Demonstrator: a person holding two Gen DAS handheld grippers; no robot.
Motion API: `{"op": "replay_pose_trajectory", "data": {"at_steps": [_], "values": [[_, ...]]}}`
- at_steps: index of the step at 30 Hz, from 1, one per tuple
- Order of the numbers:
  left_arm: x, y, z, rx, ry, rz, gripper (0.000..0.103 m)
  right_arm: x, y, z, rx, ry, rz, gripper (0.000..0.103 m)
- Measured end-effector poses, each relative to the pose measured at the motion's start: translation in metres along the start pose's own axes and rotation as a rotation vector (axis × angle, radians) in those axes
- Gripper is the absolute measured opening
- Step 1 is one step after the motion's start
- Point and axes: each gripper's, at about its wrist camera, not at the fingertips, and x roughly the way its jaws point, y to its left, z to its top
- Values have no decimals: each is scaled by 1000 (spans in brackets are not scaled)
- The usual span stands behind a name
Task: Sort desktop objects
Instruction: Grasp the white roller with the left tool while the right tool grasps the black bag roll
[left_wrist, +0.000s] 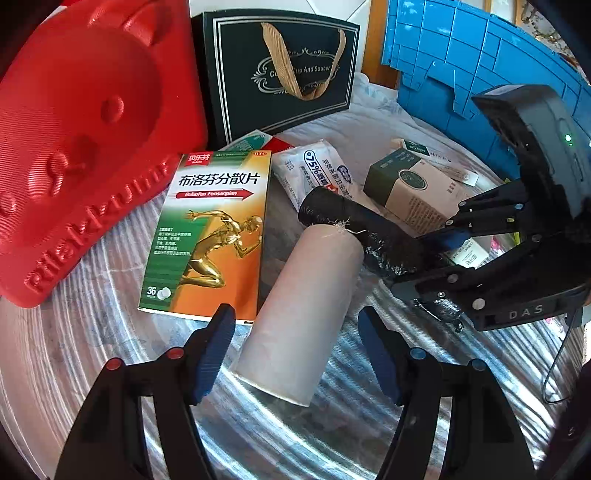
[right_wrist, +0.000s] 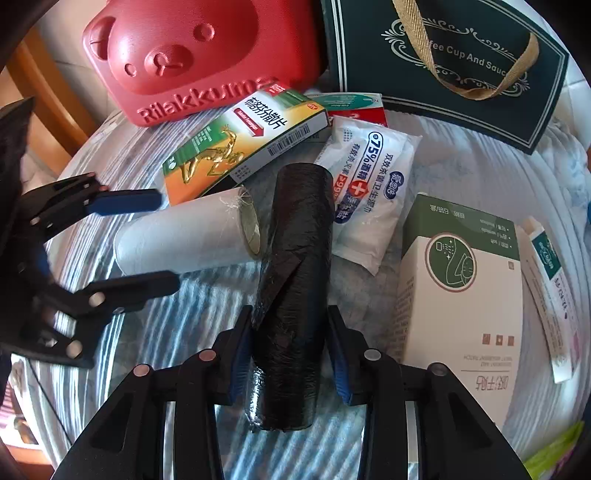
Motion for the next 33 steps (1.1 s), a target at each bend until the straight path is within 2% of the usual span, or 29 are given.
{"op": "replay_pose_trajectory", "data": {"at_steps": [2,5,7,10,17,20,25,33], "values": [[1,-1,0,21,-9,-4,66,-1,0,0,-8,4,-4,36],[3,-8,-1,37,-5,29,64,1,5,2,-37,21,-32,36],[2,-11,-3,31,3,58,57,3,10,4,-52,31,-59,37],[-3,-10,-11,-45,-5,40,49,4,18,3,-77,30,-98,37],[1,-17,-11,-140,-20,70,46,3,20,2,-80,-14,-126,36],[-2,-21,-15,-191,-30,78,46,-2,12,3,-55,-15,-91,35],[-21,-37,-24,-213,-60,109,45,-17,20,-1,-87,-36,-111,35],[-78,-54,-22,-235,-152,145,45,-71,28,-13,-75,-119,-58,34]]}}
